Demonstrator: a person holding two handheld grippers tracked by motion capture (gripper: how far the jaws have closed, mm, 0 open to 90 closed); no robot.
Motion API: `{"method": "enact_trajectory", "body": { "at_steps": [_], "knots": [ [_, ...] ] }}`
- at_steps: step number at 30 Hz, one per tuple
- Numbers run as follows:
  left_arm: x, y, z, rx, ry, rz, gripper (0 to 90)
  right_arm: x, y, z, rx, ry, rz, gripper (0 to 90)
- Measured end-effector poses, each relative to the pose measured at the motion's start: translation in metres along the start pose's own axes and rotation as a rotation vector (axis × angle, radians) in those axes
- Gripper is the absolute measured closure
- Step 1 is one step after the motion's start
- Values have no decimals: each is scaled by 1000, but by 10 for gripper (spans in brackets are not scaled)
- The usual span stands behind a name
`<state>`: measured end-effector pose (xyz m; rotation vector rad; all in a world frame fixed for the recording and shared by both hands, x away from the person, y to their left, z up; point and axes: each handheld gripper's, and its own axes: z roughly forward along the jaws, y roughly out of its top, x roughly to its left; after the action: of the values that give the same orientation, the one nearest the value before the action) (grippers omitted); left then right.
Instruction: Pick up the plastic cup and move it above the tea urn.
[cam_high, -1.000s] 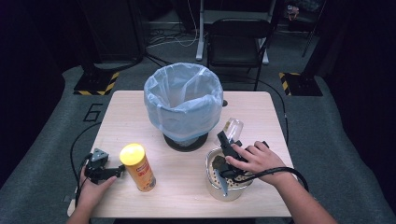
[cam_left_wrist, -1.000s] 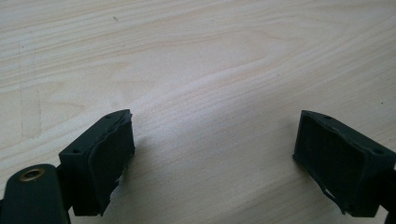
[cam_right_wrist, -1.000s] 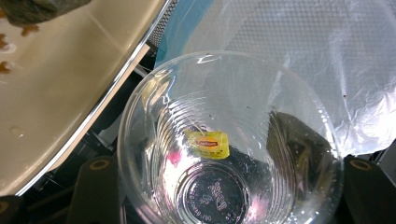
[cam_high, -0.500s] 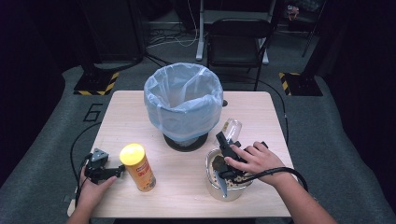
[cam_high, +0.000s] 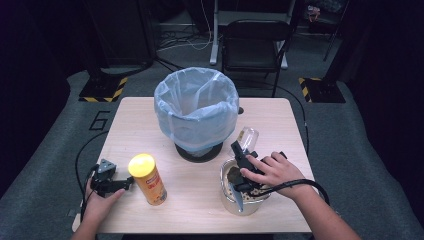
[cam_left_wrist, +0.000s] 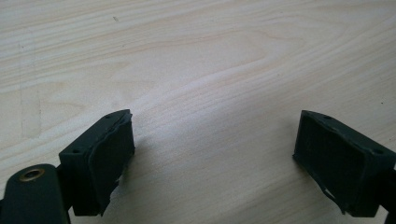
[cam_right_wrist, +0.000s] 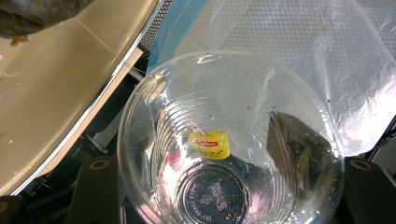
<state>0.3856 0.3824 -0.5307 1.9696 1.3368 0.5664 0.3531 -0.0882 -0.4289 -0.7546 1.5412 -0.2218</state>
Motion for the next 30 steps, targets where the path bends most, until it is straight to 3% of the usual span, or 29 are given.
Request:
{"method": "enact_trajectory", "body": {
  "at_steps": [8,9,10,11,12,13,15,16,19,20,21,22,26,30],
  "knots": [
    [0,0,0,0,0,0,120,-3,-1,0,0,-6,7,361],
    [0,0,0,0,0,0,120,-6,-2,0,0,1,-11,361],
    [0,0,0,0,0,2,120,-7,-3,1,-10,7,26,361],
    [0,0,0,0,0,0,121,-6,-2,2,-26,12,115,361],
    [0,0,0,0,0,0,121,-16,-7,2,-19,28,43,361],
    [0,0,0,0,0,0,120,-21,-9,3,-32,41,66,361],
    [0,0,0,0,0,0,121,-25,-13,5,-44,37,224,362],
    [0,0,0,0,0,0,120,-29,-16,5,-53,39,256,362],
    [0,0,0,0,0,0,121,-37,-22,8,-90,55,423,362],
    [0,0,0,0,0,0,121,-37,-24,7,-86,69,544,362],
    [0,0,0,-1,0,1,121,-38,-26,8,-93,75,623,362],
    [0,0,0,-1,0,0,121,-40,-31,8,-113,76,750,362],
    [0,0,0,1,-1,0,121,-46,-53,10,-177,42,1092,362],
    [0,0,0,-1,0,1,121,-49,-75,12,-227,23,1492,361]
  ]
}}
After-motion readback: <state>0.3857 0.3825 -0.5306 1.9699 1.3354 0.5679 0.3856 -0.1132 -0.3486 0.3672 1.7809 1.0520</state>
